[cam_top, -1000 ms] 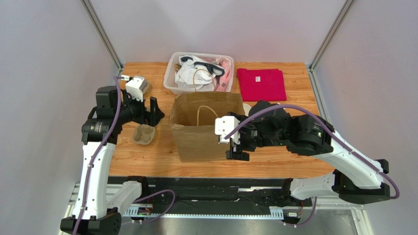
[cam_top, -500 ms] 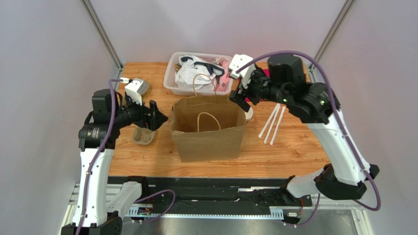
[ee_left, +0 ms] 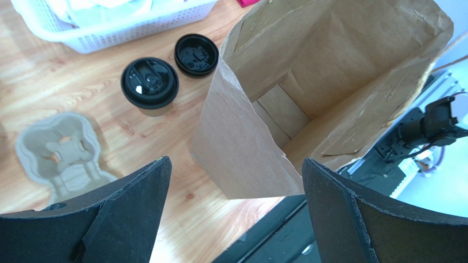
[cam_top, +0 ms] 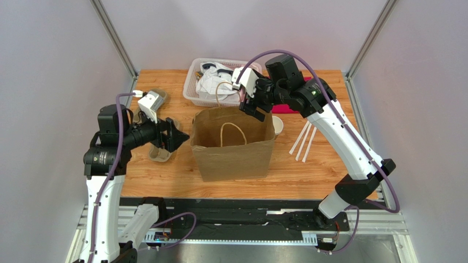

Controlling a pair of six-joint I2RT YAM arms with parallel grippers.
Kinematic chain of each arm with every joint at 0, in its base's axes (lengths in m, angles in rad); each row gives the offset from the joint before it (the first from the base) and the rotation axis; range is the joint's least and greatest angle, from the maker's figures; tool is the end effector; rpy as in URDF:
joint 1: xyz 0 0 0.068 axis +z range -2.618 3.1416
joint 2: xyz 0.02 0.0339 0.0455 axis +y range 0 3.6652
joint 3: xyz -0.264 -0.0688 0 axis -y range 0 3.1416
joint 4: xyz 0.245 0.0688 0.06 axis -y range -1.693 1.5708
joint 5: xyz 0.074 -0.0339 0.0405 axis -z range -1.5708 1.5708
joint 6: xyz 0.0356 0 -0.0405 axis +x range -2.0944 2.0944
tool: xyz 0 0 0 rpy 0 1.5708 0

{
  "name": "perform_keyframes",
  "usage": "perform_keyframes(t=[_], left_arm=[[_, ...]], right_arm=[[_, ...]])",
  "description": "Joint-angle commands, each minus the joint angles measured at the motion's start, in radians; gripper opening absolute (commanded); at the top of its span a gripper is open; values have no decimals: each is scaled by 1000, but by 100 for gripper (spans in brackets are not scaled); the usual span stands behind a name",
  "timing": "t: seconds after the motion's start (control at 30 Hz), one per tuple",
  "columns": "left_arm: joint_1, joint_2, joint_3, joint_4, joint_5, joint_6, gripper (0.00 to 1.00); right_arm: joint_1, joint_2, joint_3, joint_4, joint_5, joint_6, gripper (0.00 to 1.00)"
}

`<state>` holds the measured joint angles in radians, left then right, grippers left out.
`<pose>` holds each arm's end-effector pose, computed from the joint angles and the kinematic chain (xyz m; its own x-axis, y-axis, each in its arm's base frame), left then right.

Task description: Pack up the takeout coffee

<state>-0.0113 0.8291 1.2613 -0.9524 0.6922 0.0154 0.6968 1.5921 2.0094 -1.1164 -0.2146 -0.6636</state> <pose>0.1267 -0.0242 0.4149 -0.4883 0.0174 -0.8725 0.5701 0.7634 -0.3038 0.2318 0.2038 0.4616 0.0744 -0.7225 -0.6874 -0.8964 0.2535 -0.3635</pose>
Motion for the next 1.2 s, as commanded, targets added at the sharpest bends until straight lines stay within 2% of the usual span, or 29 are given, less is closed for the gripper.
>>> perform_keyframes(t=[0.0, 0.17, 0.33, 0.5, 0.53, 0.87, 1.0, 1.1, 1.17], left_arm=[[5, 4, 61, 70, 7, 60, 96], [5, 25, 95, 105, -54, 126, 96], [5, 25, 67, 184, -77, 86, 96], [5, 25, 26, 244, -131, 34, 96], [5, 24, 23, 245, -144, 25, 96], [5, -30, -22, 247, -192, 23, 96], [5, -41, -30, 228, -255, 20, 96], [5, -15, -17, 175, -310, -50, 96], [5, 7, -7, 130, -307, -86, 96]], right_arm=[[0, -21, 54, 9, 6, 108, 80], [0, -87, 103, -74, 212, 435, 82], [-2, -266, -93, -98, 411, 706, 82], [0, -351, -192, -158, 299, 988, 83], [0, -350, -201, -166, 273, 1019, 80], [-26, -333, -279, -82, 230, 1127, 75], [-28, -325, -339, -91, 279, 1142, 68], [-39, -327, -392, -88, 258, 1162, 64], [-51, -320, -397, -80, 241, 1168, 53]])
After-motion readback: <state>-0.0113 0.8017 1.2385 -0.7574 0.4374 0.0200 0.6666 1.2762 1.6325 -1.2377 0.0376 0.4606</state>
